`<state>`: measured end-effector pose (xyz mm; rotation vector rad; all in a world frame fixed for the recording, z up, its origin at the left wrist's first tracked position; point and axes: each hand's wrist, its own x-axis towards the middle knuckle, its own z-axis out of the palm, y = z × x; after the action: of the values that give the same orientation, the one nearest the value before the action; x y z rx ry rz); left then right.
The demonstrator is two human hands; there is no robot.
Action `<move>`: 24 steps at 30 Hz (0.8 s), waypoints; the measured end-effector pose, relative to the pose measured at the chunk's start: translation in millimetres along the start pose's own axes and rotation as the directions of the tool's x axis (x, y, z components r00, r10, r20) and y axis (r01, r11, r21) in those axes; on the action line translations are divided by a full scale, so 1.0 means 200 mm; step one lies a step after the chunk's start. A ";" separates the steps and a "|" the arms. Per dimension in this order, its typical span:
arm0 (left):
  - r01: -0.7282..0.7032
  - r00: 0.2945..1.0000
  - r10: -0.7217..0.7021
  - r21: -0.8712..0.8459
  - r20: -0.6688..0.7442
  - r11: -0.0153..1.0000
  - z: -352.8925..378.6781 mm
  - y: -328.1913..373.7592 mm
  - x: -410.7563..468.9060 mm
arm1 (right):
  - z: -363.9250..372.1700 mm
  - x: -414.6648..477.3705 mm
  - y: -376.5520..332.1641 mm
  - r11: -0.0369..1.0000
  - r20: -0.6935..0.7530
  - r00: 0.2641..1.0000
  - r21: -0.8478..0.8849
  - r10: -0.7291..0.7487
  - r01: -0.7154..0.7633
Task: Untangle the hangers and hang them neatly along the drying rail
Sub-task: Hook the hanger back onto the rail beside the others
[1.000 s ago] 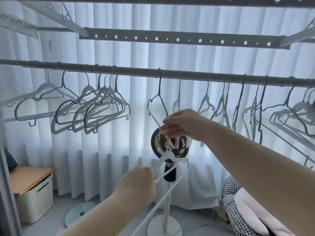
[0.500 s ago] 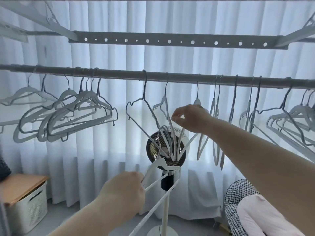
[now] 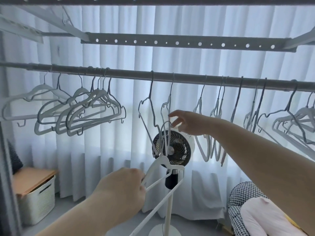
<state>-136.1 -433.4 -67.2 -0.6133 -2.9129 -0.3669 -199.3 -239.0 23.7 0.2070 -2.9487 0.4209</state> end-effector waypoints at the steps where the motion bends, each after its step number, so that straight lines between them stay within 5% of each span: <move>1: -0.004 1.000 0.004 -0.004 -0.005 1.000 -0.01 0.01 0.00 | -0.01 -0.01 0.00 1.000 -0.022 1.000 -0.017 0.006 -0.007; 10: -0.087 0.995 0.088 0.013 -0.037 0.996 -0.10 0.21 0.13 | -0.07 -0.16 0.07 0.958 -0.027 0.992 -0.257 0.125 -0.128; 24: -0.040 0.999 0.041 -0.062 0.005 0.997 -0.07 0.07 0.08 | 0.13 -0.01 0.04 0.998 0.005 1.000 0.066 0.024 -0.024</move>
<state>-143.4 -418.4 -47.4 -0.6824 -2.9000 -0.4531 -201.1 -239.6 -3.6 0.1809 -2.9470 0.5217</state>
